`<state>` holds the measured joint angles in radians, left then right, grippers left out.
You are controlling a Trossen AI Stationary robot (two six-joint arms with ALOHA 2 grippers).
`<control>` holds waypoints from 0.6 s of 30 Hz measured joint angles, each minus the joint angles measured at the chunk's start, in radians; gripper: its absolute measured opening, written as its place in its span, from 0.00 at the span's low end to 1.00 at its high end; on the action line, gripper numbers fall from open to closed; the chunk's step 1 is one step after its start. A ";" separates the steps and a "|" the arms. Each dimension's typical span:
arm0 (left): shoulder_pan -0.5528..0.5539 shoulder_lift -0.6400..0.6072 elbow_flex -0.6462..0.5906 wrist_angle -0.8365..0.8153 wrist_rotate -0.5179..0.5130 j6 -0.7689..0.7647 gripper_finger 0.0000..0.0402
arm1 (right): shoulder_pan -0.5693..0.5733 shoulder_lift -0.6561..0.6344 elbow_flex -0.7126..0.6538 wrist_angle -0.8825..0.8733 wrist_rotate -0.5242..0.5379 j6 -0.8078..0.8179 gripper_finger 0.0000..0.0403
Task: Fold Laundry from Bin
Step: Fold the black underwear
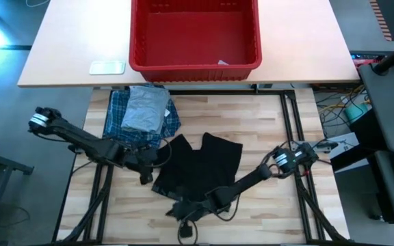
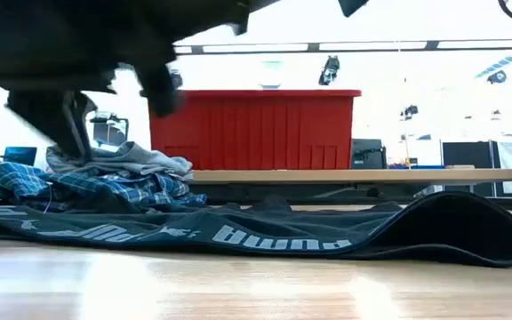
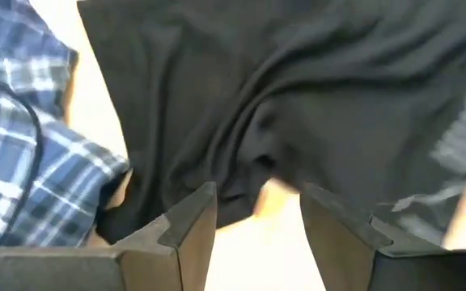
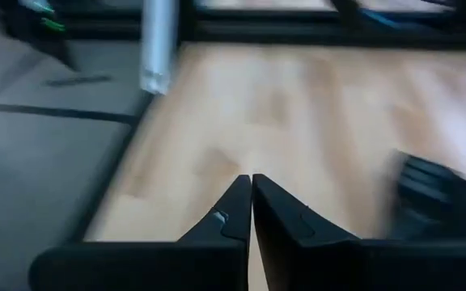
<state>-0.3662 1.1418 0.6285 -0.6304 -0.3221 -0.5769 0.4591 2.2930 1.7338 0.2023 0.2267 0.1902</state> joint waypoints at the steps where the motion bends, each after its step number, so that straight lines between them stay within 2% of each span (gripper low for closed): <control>1: -0.009 -0.018 0.013 -0.010 0.001 -0.014 0.41 | 0.000 -0.027 -0.028 -0.021 0.033 0.003 0.02; 5: -0.051 -0.030 0.026 0.013 0.017 -0.088 0.41 | -0.006 -0.165 -0.199 -0.039 0.154 0.102 0.02; 10: -0.129 0.084 -0.006 0.255 0.033 -0.164 0.41 | -0.020 -0.337 -0.499 -0.039 0.247 0.289 0.02; 14: -0.192 0.248 -0.020 0.298 0.064 -0.260 0.41 | -0.017 -0.417 -0.668 -0.042 0.229 0.353 0.02; 18: -0.269 0.387 -0.004 0.368 0.105 -0.368 0.41 | -0.012 -0.495 -0.762 -0.038 0.192 0.413 0.02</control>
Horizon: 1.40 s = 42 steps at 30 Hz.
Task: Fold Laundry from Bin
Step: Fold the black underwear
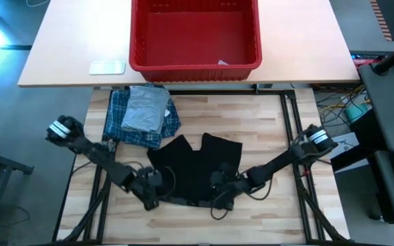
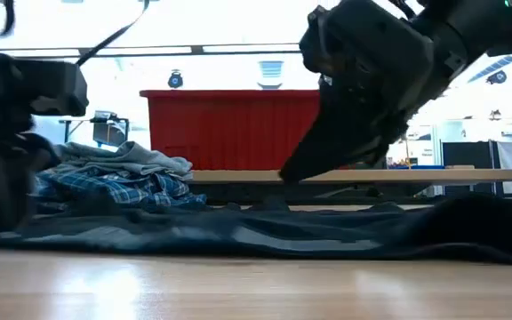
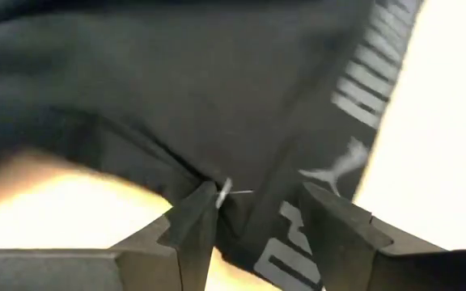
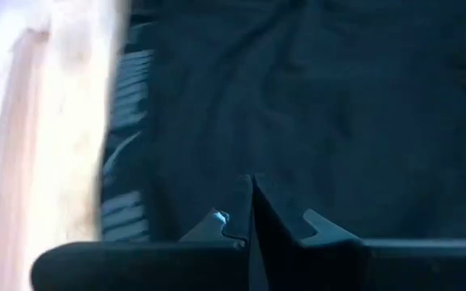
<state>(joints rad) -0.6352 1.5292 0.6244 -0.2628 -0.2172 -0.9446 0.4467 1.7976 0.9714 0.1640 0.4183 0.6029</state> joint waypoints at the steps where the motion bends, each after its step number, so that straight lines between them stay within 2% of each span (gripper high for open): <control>1: -0.024 0.025 0.017 0.021 0.028 -0.029 0.41 | 0.000 -0.020 -0.016 -0.005 0.000 0.000 0.02; 5: -0.114 0.074 0.131 -0.047 0.107 -0.138 0.41 | 0.000 -0.127 -0.057 -0.024 -0.002 0.000 0.02; 9: -0.139 0.076 0.255 -0.158 0.138 -0.243 0.41 | -0.007 -0.162 -0.107 -0.061 0.002 -0.024 0.02; 11: -0.138 0.068 0.306 -0.196 0.129 -0.267 0.41 | -0.015 -0.164 -0.128 -0.054 0.017 -0.007 0.02; 15: -0.126 0.056 0.363 -0.268 0.044 -0.281 0.41 | -0.019 -0.135 -0.190 0.015 0.057 0.039 0.02; 22: -0.053 0.043 0.325 -0.429 -0.016 -0.324 0.41 | 0.049 -0.152 -0.226 0.054 0.052 0.100 0.02; 25: -0.035 0.051 0.265 -0.381 -0.065 -0.332 0.41 | 0.097 -0.154 -0.226 0.041 0.029 0.105 0.02; 30: -0.038 0.096 0.141 -0.182 -0.072 -0.332 0.41 | 0.169 -0.133 -0.230 -0.001 0.013 0.159 0.02; 33: -0.053 0.107 0.107 -0.174 -0.065 -0.330 0.41 | 0.204 -0.103 -0.231 -0.008 -0.047 0.155 0.02; 38: -0.058 0.058 0.082 -0.272 -0.046 -0.300 0.41 | 0.231 -0.087 -0.237 -0.036 -0.090 0.167 0.02; 42: -0.057 0.007 0.109 -0.353 -0.004 -0.251 0.41 | 0.223 -0.165 -0.235 -0.078 -0.117 0.143 0.02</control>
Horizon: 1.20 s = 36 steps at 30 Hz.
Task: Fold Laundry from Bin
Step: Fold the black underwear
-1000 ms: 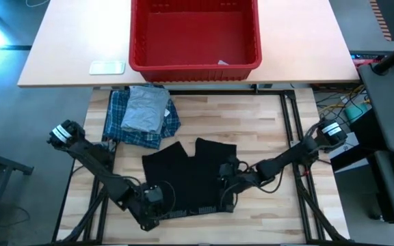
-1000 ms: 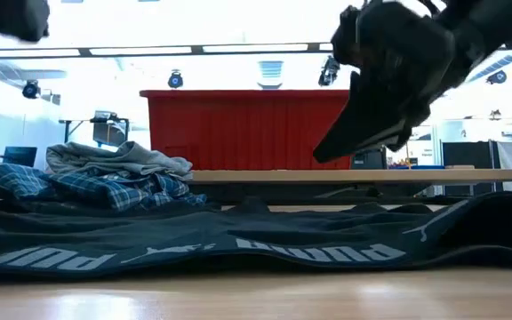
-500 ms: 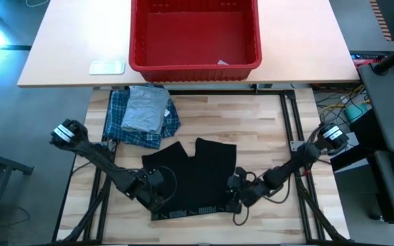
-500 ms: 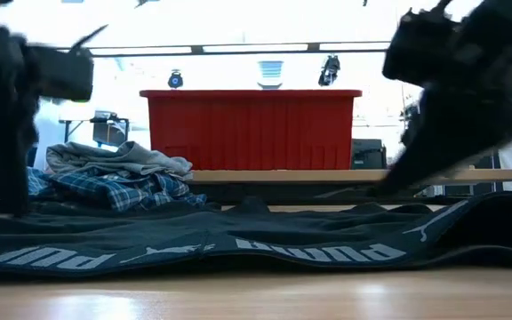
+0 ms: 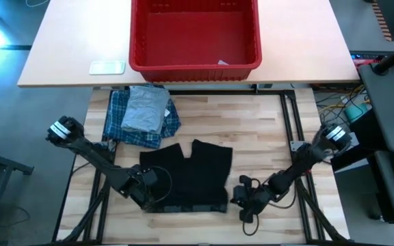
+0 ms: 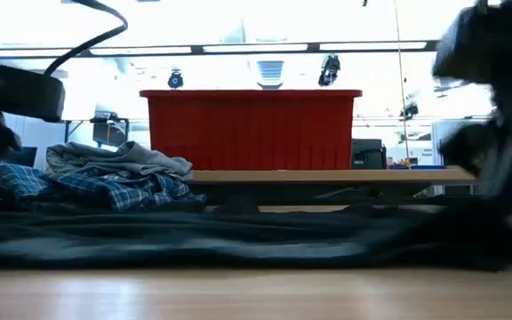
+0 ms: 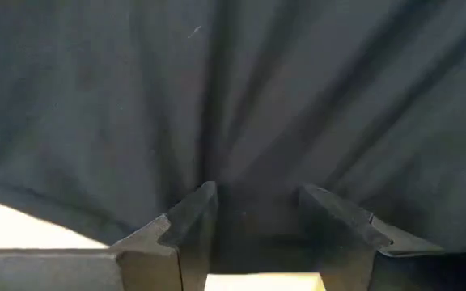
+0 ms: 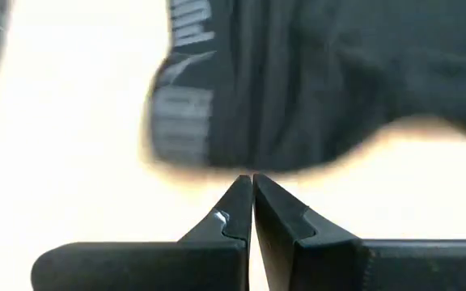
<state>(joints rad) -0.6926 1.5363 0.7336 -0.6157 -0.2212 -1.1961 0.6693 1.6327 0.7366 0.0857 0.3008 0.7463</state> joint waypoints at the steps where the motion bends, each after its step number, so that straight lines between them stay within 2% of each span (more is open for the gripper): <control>1: 0.000 -0.010 0.012 -0.023 0.005 0.005 0.41 | -0.007 -0.031 0.003 0.004 0.003 -0.008 0.02; 3: 0.000 -0.029 0.052 -0.031 0.002 0.025 0.41 | -0.027 -0.104 0.004 0.007 0.043 -0.022 0.02; 6: 0.000 -0.031 0.112 -0.047 -0.008 0.069 0.41 | -0.079 -0.178 -0.030 -0.028 0.162 -0.043 0.02; 9: 0.002 -0.020 0.177 -0.039 -0.042 0.107 0.41 | -0.174 -0.197 -0.074 -0.014 0.183 -0.092 0.02; 11: 0.003 -0.004 0.214 -0.038 -0.107 0.111 0.41 | -0.237 -0.178 -0.104 0.057 0.139 -0.150 0.02; 15: 0.009 0.053 0.272 0.030 -0.191 0.117 0.41 | -0.318 -0.047 -0.142 0.174 -0.030 -0.227 0.02; 18: 0.007 0.127 0.294 0.099 -0.192 0.125 0.41 | -0.344 0.014 -0.139 0.200 -0.040 -0.241 0.02; 21: -0.005 0.203 0.332 0.117 -0.148 0.121 0.41 | -0.371 0.021 -0.142 0.198 -0.041 -0.300 0.02; 25: -0.014 0.255 0.367 0.114 -0.126 0.071 0.41 | -0.404 -0.055 -0.144 0.056 -0.037 -0.423 0.02; 29: -0.014 0.243 0.365 0.109 -0.151 -0.005 0.41 | -0.410 -0.173 -0.146 -0.121 -0.066 -0.501 0.02; 33: -0.008 0.216 0.356 0.090 -0.178 -0.049 0.41 | -0.397 -0.295 -0.143 -0.091 -0.198 -0.467 0.02; 36: 0.002 0.208 0.358 0.075 -0.180 -0.051 0.41 | -0.349 -0.333 -0.143 -0.062 -0.215 -0.427 0.02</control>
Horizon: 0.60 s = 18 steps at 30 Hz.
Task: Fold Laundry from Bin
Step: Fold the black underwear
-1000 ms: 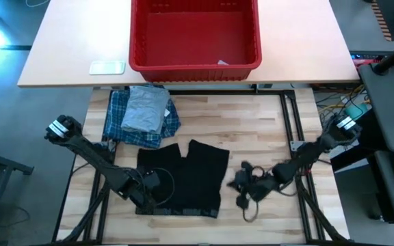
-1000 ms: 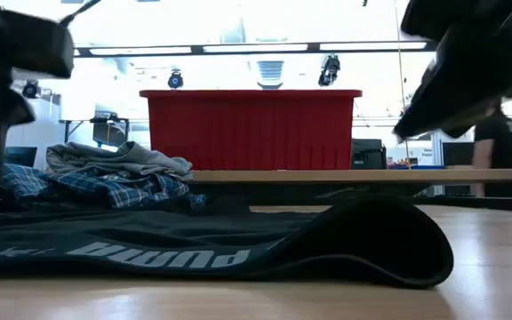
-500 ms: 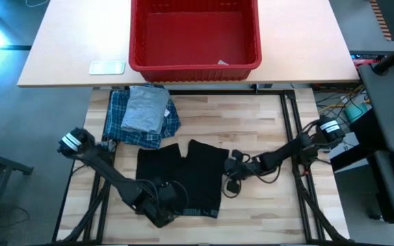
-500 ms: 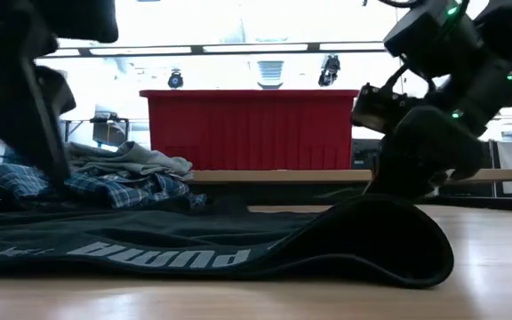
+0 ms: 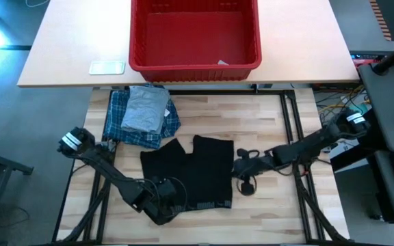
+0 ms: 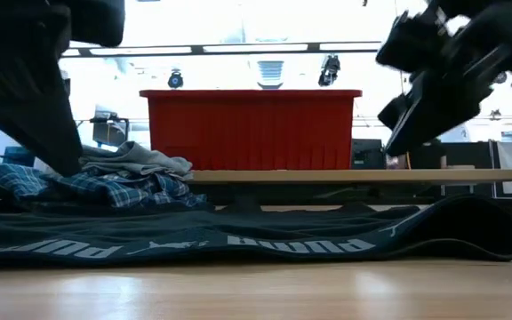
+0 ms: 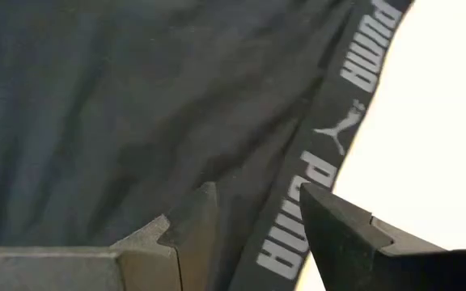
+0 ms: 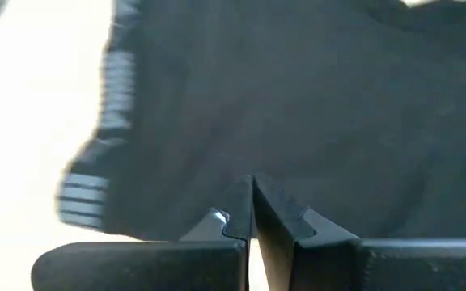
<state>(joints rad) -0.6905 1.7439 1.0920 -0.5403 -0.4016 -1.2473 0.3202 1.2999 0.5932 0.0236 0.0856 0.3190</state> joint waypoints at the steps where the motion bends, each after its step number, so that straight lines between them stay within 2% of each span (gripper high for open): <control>1: 0.004 0.000 0.000 -0.004 0.001 0.000 0.41 | 0.021 -0.001 0.000 0.028 0.003 0.009 0.02; 4: 0.019 0.000 -0.010 -0.011 0.050 -0.002 0.41 | 0.088 0.034 0.001 0.165 0.012 0.053 0.02; 8: 0.023 0.000 -0.037 -0.083 0.119 -0.043 0.41 | 0.188 0.162 0.019 0.301 0.018 0.168 0.02; 14: -0.025 0.013 -0.094 -0.039 0.236 -0.073 0.41 | 0.316 0.401 0.146 0.321 0.046 0.281 0.02; 18: -0.071 0.017 -0.120 -0.001 0.225 -0.137 0.41 | 0.344 0.492 0.196 0.287 0.047 0.391 0.02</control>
<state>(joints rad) -0.7614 1.7607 0.9717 -0.5416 -0.1769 -1.3839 0.6637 1.7922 0.7895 0.3106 0.1325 0.7097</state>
